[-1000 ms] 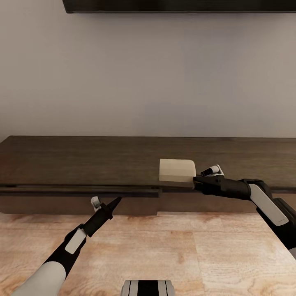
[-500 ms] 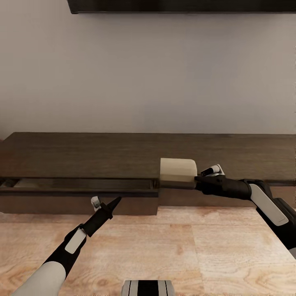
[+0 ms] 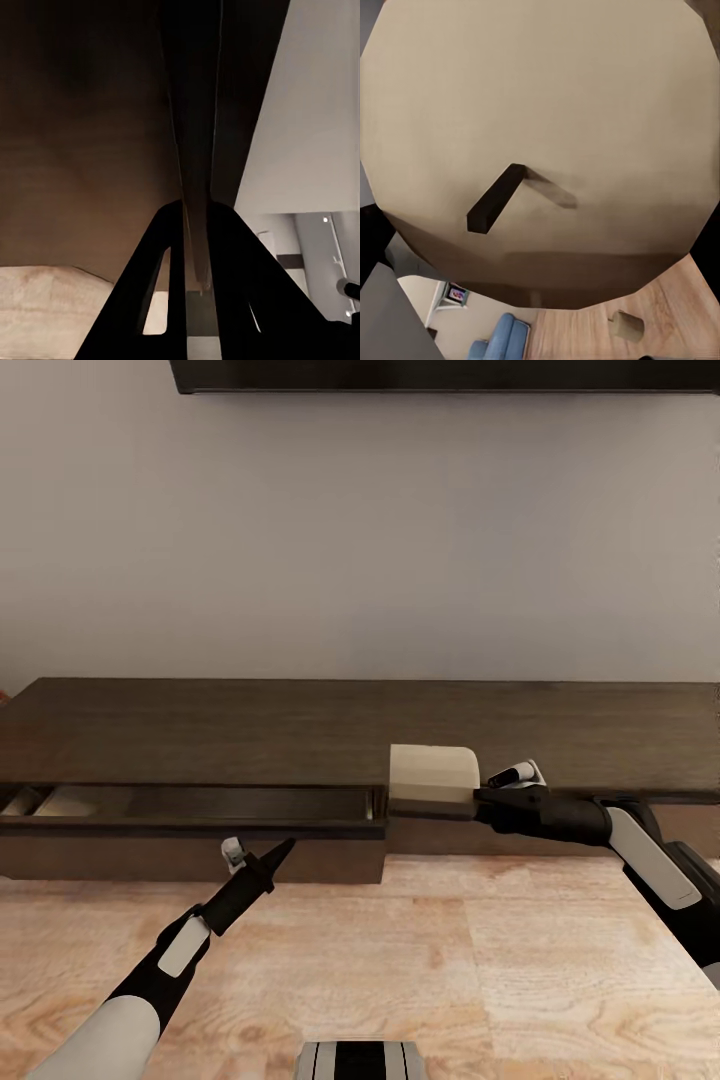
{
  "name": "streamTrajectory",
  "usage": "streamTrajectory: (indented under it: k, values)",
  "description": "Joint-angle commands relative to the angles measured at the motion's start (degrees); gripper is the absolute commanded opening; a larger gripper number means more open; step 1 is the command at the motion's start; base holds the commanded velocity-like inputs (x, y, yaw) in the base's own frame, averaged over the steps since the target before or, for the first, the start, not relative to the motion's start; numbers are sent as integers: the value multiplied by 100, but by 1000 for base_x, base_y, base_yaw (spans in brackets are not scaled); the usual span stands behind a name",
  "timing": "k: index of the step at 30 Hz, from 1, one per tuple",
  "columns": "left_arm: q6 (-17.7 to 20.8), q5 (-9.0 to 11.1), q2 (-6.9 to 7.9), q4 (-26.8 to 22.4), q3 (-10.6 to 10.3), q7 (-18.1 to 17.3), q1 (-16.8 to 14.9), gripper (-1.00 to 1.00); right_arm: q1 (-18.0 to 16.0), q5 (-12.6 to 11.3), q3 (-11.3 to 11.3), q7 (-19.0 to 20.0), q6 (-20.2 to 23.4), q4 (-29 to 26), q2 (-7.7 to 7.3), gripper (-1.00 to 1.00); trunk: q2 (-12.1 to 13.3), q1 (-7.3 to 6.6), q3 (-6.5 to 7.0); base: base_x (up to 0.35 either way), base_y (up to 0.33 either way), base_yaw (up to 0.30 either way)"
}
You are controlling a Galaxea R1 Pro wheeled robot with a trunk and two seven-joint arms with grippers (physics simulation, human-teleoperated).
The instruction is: Place each of the two pumpkins and all three candles from the living room inside a cabinet in the living room (use any cabinet), then make sure every cabinet is closed, and position the cauldron so it is next to a table in the living room.
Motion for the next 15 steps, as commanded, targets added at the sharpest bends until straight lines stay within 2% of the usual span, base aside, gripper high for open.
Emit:
streamTrajectory:
  k: [1, 15]
  values:
    - [-24, -62, 1, 245, -27, 1, 2, -100, -6, -23, 11, 14, 24, 3, -4, -100, -1, -3, -5, -247, 0, 0]
    - [-24, -62, 1, 239, -27, 1, 2, -100, -6, -23, 11, 34, 23, 3, -5, -100, -1, -3, -5, -110, 0, 0]
